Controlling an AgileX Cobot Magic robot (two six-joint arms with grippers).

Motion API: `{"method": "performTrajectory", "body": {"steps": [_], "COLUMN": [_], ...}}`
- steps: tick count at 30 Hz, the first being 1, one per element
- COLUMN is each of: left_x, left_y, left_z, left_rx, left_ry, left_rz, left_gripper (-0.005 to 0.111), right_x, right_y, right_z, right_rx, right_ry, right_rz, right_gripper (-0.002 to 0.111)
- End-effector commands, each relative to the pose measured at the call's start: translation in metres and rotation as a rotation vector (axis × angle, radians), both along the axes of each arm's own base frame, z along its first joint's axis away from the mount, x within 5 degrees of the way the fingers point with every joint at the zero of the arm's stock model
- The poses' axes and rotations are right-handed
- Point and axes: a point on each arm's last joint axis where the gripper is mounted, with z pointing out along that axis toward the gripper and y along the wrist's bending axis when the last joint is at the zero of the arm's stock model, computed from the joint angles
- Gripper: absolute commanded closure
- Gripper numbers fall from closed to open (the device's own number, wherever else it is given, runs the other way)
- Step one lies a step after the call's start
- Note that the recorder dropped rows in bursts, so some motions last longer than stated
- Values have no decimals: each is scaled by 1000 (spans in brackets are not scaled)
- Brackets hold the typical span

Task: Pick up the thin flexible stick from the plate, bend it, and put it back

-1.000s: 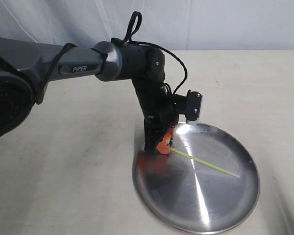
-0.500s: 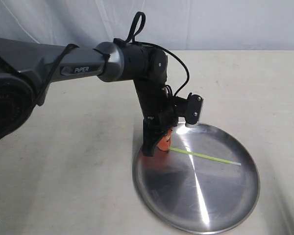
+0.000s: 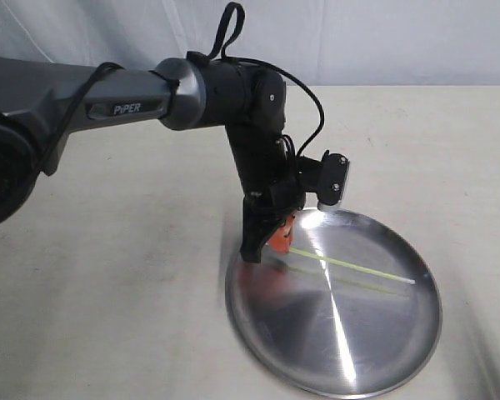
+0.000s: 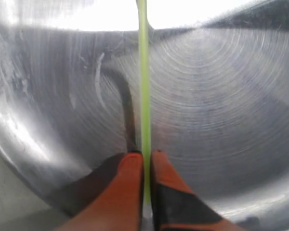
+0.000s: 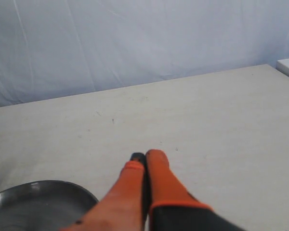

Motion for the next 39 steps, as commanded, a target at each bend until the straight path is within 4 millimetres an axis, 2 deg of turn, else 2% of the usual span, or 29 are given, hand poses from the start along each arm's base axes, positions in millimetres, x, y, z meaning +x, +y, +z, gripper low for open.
{"method": "performTrajectory", "body": {"steps": [1,10,12,17,20,23,27,31,34,36,38,39], "left_x": [-4,-8,-8,-10,-10,-11,-13,-13,-13,-13,-14,-14], "left_y": [-1,0,0,1,2,3,6,11,14,15,16,16], "left_z": [16,38,42,49,55,62,74,89,97,100,104,106], "left_rx": [-25,-64,-68,-76,-82,-92,-100,-120,-119,-120,-126,-132], "left_ry": [-13,-24,-30,-37,-45,-58,-87,-112,-135,-145,-152,-156], "left_rz": [3,5,4,3,5,7,5,14,33,35,37,38], "left_gripper": [107,107,107,107,107,107,107,107,107,107,107,107], "right_x": [0,0,1,0,0,0,1,1,1,2,3,3], "right_y": [0,-1,-1,-2,-4,-3,-2,5,15,16,15,15], "right_z": [-1,0,6,28,30,27,24,18,7,5,6,6], "right_rx": [-15,-60,-47,364,581,757,804,997,1016,1002,971,982], "right_ry": [-11,-20,-82,-331,-364,-323,-287,-185,-15,15,5,7], "right_rz": [-3,-7,-7,-30,-51,-55,-49,-29,16,11,7,8], "right_gripper": [108,108,108,108,108,108,108,109,109,108,100,91]}}
